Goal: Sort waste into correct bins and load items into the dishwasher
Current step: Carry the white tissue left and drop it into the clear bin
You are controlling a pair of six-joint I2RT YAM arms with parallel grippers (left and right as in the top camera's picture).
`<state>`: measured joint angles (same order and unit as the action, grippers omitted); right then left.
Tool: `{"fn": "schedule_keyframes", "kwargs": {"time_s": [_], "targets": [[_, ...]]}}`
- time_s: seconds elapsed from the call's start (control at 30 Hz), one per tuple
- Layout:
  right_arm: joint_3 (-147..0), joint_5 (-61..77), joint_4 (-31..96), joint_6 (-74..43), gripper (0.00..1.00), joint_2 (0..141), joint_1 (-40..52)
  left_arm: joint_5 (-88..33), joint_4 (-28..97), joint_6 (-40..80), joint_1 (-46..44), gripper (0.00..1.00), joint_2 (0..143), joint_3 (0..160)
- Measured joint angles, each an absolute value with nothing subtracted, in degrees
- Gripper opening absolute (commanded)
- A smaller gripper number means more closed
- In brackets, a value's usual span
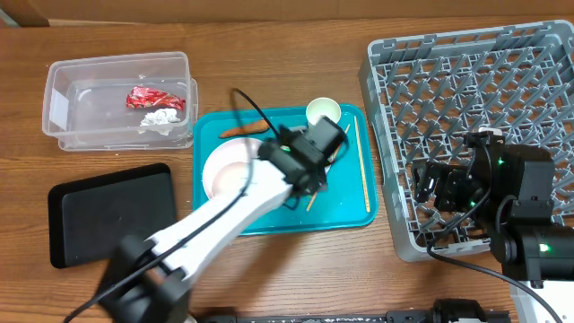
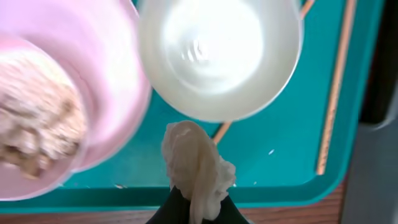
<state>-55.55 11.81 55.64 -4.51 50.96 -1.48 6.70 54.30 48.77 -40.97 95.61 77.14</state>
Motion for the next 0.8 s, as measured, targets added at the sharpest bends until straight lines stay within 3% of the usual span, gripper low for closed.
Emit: {"fn": "schedule_keyframes", "kwargs": {"time_s": [0.23,0.43,0.7,0.73,0.8], "targets": [[-55.5,11.8,55.7,-4.5,1.00,51.0,-1.5,10.5,53.3,42.1,-28.0,0.09,88.8,77.3],[-55.5,11.8,55.6,-4.5,1.00,51.0,-1.5,13.8,43.3,34.3,-11.5,0.12,88.1,77.3],[-55.5,11.8,55.5,-4.5,1.00,51.0,-1.5,15.2,33.5,30.7,0.8,0.13,89.5,77.3],[-55.5,11.8,55.5,-4.5,1.00,51.0,-1.5,15.3,32.7,30.4,1.6,0.14,90.2,77.3],[-55.5,11.8,55.5,-4.5,1.00,51.0,-1.5,15.3,31.6,29.9,2.8,0.32,91.9,77.3]]}}
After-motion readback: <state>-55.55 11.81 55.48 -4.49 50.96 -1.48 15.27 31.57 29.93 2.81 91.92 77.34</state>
